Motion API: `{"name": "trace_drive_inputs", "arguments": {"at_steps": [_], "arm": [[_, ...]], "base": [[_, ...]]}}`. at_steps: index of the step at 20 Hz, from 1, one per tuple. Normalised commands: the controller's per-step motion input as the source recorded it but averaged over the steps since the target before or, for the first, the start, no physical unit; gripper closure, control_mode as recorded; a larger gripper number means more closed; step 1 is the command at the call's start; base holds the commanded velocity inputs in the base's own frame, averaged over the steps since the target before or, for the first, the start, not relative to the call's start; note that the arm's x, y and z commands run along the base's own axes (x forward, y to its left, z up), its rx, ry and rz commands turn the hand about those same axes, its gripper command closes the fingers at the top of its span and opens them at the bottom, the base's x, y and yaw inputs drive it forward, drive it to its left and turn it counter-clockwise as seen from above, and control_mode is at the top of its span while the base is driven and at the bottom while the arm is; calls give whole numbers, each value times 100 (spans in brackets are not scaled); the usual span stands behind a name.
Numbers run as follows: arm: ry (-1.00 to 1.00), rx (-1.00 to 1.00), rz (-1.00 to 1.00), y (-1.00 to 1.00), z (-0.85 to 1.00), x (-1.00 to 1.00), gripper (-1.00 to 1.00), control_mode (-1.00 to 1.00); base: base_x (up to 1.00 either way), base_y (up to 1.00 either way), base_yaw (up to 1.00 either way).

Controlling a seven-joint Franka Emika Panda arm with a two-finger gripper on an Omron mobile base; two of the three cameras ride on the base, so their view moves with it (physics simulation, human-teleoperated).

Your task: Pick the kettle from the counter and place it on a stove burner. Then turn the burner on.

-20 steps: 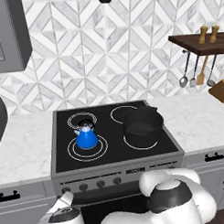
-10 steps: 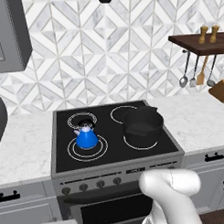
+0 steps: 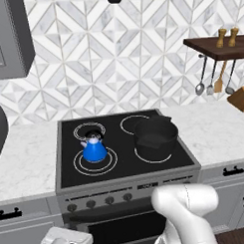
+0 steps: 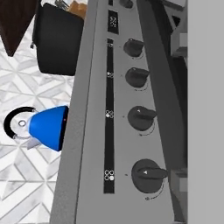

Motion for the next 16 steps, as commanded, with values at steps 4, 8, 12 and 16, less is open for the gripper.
{"name": "trace_drive_inputs", "arguments": {"at_steps": [4,8,12,16], "arm": [[0,8,9,-7,0,57,-100,-100],[0,4,31,-16,-3,19,-100,-100],[0,0,10,-2,-7,6,-100,-100],[-1,0,1,0,-5,48,-100,-100]], "base": [[0,0,0],[0,0,0],[0,0,0],[0,0,0]]}}
